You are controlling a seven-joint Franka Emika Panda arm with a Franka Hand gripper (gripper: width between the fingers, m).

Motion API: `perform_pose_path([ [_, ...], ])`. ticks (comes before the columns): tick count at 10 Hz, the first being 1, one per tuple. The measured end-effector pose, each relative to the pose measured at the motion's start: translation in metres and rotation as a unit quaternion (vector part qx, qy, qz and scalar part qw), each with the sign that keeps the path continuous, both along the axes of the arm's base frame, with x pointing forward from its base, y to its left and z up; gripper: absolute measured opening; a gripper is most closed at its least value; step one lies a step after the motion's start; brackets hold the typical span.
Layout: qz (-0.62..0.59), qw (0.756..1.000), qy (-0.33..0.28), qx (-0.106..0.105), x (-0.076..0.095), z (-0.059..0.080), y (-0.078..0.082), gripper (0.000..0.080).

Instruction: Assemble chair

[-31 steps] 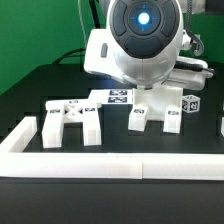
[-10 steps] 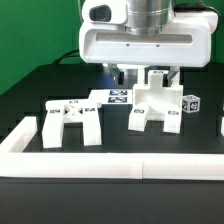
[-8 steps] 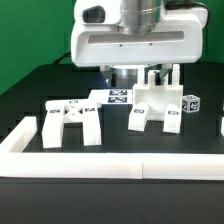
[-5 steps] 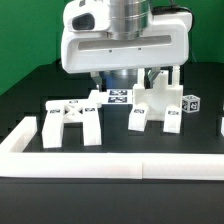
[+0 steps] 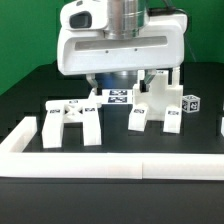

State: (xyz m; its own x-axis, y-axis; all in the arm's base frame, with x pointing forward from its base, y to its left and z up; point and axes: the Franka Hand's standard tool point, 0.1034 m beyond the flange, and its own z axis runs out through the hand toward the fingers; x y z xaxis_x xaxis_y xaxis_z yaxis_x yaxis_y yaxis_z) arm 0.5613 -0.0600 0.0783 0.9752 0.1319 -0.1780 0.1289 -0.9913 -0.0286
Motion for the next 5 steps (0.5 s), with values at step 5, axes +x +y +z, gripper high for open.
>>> perform_pose_path([
  [5, 0.013, 1.0, -0.003, -0.004, -0.009, -0.013, -0.032, 0.0649],
])
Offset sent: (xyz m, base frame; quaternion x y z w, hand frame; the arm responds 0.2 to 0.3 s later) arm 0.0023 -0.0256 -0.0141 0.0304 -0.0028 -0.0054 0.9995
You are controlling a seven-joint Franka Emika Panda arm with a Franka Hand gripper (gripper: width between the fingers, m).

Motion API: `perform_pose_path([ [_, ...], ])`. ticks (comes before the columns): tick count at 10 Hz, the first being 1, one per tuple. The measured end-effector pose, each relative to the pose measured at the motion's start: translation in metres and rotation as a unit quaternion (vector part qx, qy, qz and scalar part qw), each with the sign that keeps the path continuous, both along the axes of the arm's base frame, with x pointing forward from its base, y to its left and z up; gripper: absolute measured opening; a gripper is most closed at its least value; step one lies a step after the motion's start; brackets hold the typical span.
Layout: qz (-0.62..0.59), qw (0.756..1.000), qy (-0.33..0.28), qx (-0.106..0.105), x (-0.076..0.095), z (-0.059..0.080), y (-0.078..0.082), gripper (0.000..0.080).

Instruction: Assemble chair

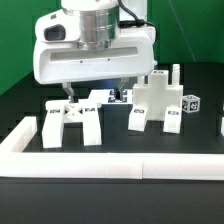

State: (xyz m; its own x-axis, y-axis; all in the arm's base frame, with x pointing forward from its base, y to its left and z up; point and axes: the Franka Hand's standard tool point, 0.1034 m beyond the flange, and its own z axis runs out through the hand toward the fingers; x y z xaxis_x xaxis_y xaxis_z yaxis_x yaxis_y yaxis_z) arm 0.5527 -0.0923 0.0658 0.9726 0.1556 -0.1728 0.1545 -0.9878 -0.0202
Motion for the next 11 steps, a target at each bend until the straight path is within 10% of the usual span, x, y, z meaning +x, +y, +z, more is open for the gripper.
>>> perform_pose_path([
  [11, 0.017, 0.997, -0.07, -0.015, 0.006, -0.015, -0.017, 0.0649],
])
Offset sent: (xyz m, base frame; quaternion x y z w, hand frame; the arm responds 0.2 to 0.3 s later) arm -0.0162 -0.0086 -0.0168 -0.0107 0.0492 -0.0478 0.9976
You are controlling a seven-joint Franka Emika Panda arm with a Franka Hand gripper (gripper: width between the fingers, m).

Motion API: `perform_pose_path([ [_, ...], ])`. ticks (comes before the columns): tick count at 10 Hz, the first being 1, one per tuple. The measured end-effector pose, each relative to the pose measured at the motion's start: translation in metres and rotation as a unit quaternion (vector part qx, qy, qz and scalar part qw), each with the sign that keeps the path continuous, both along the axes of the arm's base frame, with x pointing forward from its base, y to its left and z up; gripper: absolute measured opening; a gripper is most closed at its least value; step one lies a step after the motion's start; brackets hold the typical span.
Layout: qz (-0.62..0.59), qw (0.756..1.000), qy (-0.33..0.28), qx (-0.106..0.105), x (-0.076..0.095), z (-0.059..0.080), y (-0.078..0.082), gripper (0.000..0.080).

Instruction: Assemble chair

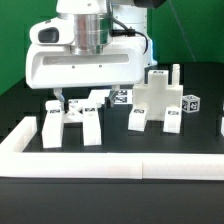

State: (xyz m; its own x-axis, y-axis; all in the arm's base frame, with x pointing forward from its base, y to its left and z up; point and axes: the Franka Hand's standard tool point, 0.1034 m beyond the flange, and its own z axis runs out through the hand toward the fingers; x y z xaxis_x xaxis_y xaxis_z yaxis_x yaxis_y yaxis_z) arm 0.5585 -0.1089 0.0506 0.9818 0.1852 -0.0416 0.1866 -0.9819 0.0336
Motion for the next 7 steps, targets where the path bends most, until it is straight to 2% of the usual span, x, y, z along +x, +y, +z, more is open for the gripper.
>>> perform_pose_path([
  [3, 0.002, 1.0, 0.006, -0.001, 0.002, -0.012, 0.007, 0.0649],
  [5, 0.004, 1.0, 0.014, -0.003, -0.001, -0.025, 0.007, 0.0649],
  [7, 0.004, 1.0, 0.014, -0.003, 0.0, -0.024, 0.006, 0.0649],
])
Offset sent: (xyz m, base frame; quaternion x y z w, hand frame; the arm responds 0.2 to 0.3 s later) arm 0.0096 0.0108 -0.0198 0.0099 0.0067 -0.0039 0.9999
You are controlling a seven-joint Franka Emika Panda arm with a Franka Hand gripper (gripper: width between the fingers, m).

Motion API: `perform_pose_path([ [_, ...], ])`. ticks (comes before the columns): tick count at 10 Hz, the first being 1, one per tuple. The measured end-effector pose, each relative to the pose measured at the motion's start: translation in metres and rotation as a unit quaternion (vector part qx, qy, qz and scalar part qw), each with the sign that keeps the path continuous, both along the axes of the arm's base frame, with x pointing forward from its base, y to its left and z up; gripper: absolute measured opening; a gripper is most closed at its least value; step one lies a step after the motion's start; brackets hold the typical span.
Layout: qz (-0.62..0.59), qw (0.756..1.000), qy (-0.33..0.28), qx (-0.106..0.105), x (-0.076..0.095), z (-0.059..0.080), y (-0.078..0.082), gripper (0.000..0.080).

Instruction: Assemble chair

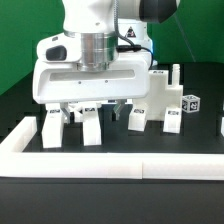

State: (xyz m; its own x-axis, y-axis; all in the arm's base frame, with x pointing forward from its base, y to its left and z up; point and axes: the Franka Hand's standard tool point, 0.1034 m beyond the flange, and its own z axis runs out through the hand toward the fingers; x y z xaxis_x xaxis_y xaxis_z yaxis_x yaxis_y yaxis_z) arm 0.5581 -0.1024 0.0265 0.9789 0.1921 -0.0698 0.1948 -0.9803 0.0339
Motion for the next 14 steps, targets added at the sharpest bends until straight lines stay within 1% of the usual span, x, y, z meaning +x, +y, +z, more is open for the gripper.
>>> perform_pose_path([
  [3, 0.003, 1.0, 0.002, 0.0, -0.002, -0.002, -0.001, 0.0649],
  [4, 0.004, 1.0, 0.005, 0.0, -0.006, -0.007, -0.004, 0.0649],
  [6, 0.008, 1.0, 0.002, -0.005, -0.006, -0.017, -0.002, 0.0649],
  [7, 0.01, 1.0, 0.004, -0.005, -0.007, -0.019, -0.001, 0.0649],
  [14, 0.008, 1.0, 0.004, -0.006, -0.009, -0.021, -0.002, 0.0649],
])
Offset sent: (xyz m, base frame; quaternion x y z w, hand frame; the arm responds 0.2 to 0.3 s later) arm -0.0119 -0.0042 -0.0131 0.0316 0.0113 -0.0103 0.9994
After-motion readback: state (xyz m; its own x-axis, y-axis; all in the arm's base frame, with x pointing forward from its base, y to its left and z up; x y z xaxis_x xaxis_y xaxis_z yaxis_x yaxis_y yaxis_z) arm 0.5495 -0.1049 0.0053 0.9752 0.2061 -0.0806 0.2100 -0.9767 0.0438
